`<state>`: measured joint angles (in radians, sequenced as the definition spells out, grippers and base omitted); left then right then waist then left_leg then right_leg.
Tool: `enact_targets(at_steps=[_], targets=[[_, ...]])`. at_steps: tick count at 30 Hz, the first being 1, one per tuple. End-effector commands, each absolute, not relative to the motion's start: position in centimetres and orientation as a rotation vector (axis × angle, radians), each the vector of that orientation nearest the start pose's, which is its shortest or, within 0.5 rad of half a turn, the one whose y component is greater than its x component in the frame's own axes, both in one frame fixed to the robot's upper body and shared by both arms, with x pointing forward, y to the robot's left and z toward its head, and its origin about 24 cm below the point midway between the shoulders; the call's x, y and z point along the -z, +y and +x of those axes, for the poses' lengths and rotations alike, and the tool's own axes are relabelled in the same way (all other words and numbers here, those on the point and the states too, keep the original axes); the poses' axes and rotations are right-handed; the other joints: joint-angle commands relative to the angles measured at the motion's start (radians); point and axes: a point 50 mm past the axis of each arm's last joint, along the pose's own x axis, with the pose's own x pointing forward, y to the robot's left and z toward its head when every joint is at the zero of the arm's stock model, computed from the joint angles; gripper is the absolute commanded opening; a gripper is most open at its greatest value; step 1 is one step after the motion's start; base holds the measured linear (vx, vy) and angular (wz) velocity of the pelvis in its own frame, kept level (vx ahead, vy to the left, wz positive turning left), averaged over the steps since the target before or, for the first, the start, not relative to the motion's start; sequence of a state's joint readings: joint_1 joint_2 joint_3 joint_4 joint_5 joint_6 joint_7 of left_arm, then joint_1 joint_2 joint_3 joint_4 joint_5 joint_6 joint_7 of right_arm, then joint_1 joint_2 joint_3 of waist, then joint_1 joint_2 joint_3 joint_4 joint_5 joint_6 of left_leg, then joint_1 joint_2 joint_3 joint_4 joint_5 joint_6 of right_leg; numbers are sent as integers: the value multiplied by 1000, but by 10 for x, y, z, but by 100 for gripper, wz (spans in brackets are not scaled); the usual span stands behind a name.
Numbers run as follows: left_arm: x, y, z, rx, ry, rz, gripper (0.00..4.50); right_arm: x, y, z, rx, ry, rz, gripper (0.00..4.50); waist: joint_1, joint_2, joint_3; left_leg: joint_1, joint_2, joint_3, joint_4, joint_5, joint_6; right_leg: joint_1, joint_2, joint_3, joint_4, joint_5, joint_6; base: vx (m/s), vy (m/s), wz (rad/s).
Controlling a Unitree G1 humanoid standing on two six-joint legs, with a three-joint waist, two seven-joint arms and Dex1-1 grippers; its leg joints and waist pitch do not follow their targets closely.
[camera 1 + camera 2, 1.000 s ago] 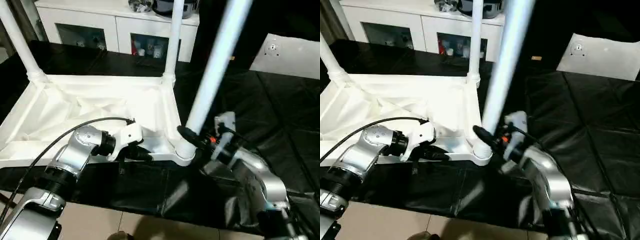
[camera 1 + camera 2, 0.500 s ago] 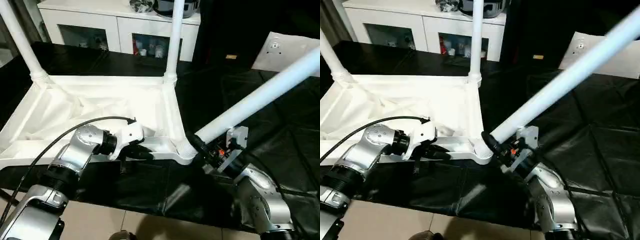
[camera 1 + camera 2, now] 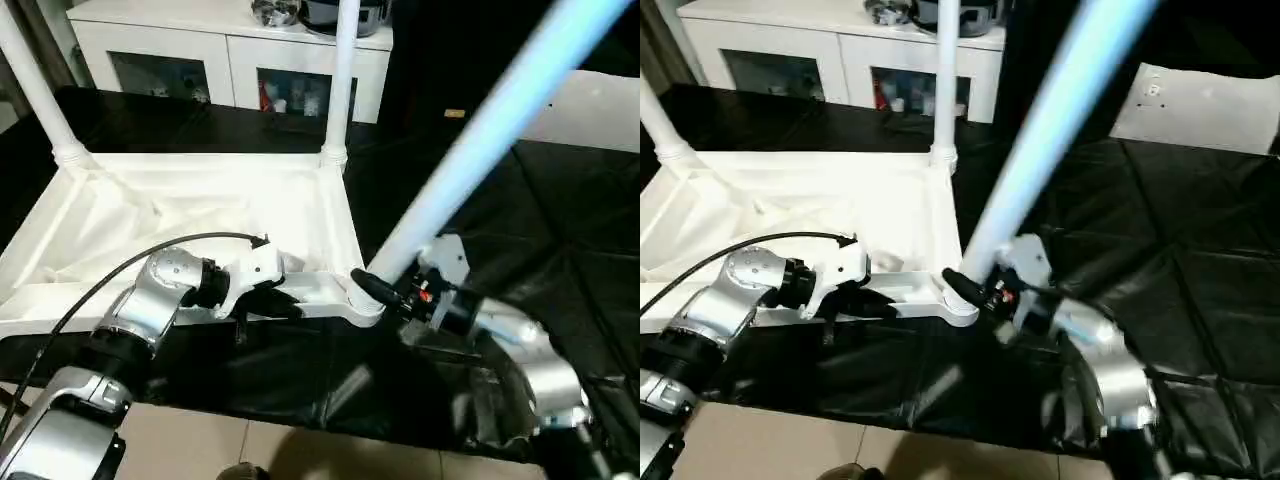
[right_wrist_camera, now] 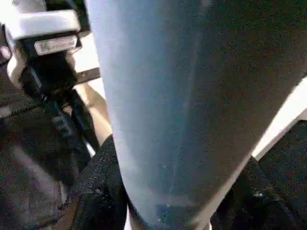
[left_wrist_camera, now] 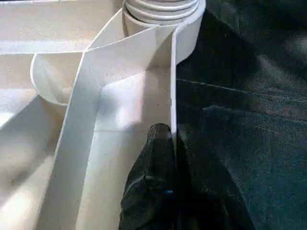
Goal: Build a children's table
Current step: Insert table leg to table base
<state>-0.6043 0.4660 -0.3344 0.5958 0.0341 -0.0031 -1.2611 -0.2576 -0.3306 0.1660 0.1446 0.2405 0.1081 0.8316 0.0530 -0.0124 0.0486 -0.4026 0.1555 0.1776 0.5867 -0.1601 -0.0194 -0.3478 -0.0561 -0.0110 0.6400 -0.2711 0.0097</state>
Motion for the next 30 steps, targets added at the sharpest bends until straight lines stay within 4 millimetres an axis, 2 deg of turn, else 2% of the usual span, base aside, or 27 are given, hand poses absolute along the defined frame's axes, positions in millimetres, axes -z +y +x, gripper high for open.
enact_targets(at_steps=[1, 2, 3, 5, 8, 13, 16, 22, 26, 28, 30], targets=[[-66, 156, 321, 1379, 456, 607, 0, -25, -125, 261, -1103, 309, -87, 188, 7, 7, -35, 38, 83, -34, -87, -310, 4, -4, -98, 39, -94, -113, -238, 0, 0, 0], [-67, 155, 321, 1389, 457, 612, 0, -24, -124, 261, -1117, 315, -86, 188, 6, 5, -32, 39, 83, -35, -89, -316, 4, -5, -96, 38, -93, -101, -239, 0, 0, 0], [-69, 153, 321, 1408, 457, 621, 0, -24, -121, 260, -1151, 323, -84, 188, 5, 8, -23, 38, 83, -36, -92, -320, 5, -9, -95, 38, -93, -90, -239, 0, 0, 0], [-70, 152, 321, 1418, 457, 626, 0, -24, -120, 259, -1170, 326, -81, 188, 4, 6, -20, 41, 84, -37, -95, -334, 4, -9, -95, 38, -94, -84, -238, 0, 0, 0], [-73, 148, 323, 1436, 458, 634, 0, -24, -116, 255, -1227, 337, -78, 188, 4, 6, -7, 41, 84, -36, -99, -334, 12, -12, -96, 39, -98, -62, -239, 0, 0, 0], [-73, 148, 326, 1446, 473, 667, 0, -23, -109, 248, -1313, 351, -84, 188, 11, 4, 11, 44, 86, -35, -105, -357, 3, -15, -102, 43, -109, -132, -236, 0, 0, 0], [-72, 149, 327, 1446, 485, 675, 0, -23, -107, 245, -1345, 354, -86, 188, 14, 0, 19, 46, 88, -35, -113, -366, -3, -16, -107, 46, -119, -212, -223, 0, 0, 0], [-71, 155, 328, 1423, 508, 687, 0, -24, -105, 244, -1364, 350, -84, 188, 15, -2, 21, 47, 91, -33, -119, -323, 10, -14, -104, 44, -119, -167, -222, 0, 0, 0], [-70, 158, 329, 1396, 512, 672, 0, -24, -104, 245, -1347, 347, -84, 188, 14, -1, 27, 49, 94, -35, -124, -375, -10, -20, -110, 47, -129, -272, -213, 0, 0, 0], [-71, 163, 327, 1334, 492, 616, 0, -22, -105, 249, -1273, 335, -84, 188, 13, 4, 28, 50, 95, -37, -127, -401, -26, -23, -111, 51, -132, -310, -205, 0, 0, 0], [-72, 166, 326, 1275, 469, 570, 0, -20, -106, 254, -1196, 322, -86, 188, 11, 3, 29, 49, 95, -36, -130, -407, -32, -26, -112, 53, -134, -335, -202, 0, 0, 0]])
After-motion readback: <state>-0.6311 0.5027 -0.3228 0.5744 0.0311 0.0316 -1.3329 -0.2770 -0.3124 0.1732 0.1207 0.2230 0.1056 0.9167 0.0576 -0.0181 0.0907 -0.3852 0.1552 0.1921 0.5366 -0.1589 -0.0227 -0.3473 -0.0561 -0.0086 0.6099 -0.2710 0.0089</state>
